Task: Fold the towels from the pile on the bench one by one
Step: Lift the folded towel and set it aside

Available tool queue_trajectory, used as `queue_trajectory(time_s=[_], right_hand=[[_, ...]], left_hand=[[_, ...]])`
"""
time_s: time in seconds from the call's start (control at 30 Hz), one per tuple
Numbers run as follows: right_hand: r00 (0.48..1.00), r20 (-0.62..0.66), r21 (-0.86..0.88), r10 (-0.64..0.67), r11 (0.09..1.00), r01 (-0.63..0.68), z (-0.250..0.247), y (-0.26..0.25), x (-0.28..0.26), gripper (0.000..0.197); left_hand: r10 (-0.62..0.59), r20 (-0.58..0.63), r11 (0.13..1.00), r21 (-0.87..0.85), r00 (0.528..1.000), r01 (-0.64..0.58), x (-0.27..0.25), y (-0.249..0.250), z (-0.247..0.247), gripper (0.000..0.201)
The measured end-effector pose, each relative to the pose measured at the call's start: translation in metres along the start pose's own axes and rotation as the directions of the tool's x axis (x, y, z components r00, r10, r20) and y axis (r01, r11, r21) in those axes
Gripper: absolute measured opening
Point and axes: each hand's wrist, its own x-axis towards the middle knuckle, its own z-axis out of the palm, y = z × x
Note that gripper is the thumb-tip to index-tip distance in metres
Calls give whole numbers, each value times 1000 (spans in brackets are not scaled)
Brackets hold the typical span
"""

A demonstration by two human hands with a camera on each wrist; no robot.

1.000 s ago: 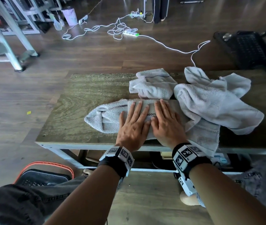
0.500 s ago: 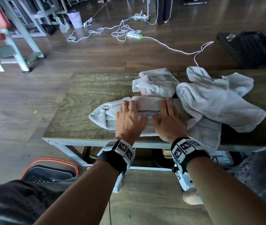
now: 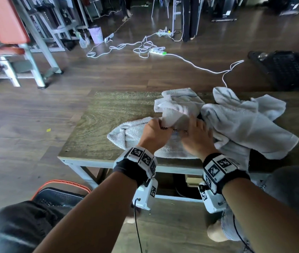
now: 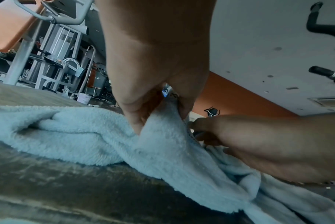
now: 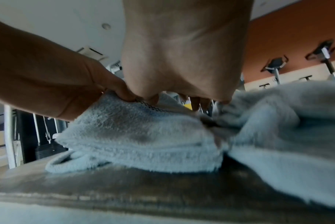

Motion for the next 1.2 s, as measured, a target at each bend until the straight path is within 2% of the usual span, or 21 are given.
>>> queue_trajectory(time_s=[0.13,0.27,0.33,0.37,0.5,0.6,0.63,0.7,0.77,0.87,0.97,1.07,1.13,1.2], right_hand=[[996,-44,245,76,967,-63,-36,-25,-16,73],[993,-7,437,120,893,-105,-67,-39,-42,59],[992,33,549,119,827,-118,-75,-49,-53,51],[990,54,582,129,802,-136,-76,-52,-56,47],[985,135,660,107,732,-170,-73,-72,-69,64],[986,166,625,27,770,-127,-70,-94,-78,56],[986,166,606,-13,790,-92,-69,-107,-83,48],[981,180,585,-71,810,-49,-65,-130,-90,35],[972,194,590,-131,807,-8,-56,-151,-98,34],[942,195,577,-272,809,114,-36,-181,-109,38],[914,191,564,-357,802,196,-11,-207,-117,53],[862,213,589,-459,765,262,10,-237,-132,42],[835,230,598,-500,749,283,24,-254,-139,31],[799,241,610,-550,726,316,34,-270,-147,28]], left_hand=[[89,-19,980,-174,996,-91,-18,20,-18,23],[93,-50,920,-379,994,-105,-38,33,-44,22],[84,-83,885,-451,993,-112,-52,38,-61,23],[81,-93,872,-475,992,-116,-59,40,-71,27],[85,-132,833,-534,988,-143,-94,40,-105,43],[55,-186,832,-534,981,-148,-120,33,-130,66],[41,-206,833,-534,978,-147,-129,30,-139,66],[-10,-253,832,-539,967,-132,-147,23,-160,53],[-55,-309,842,-526,949,-122,-162,13,-179,37],[-91,-399,865,-485,912,-126,-186,-5,-206,25],[-164,-480,869,-483,862,-104,-216,-19,-225,21],[-246,-600,889,-452,761,-69,-243,-33,-240,22],[-297,-653,900,-434,697,-23,-262,-39,-249,23],[-324,-695,912,-411,642,15,-279,-44,-258,27]])
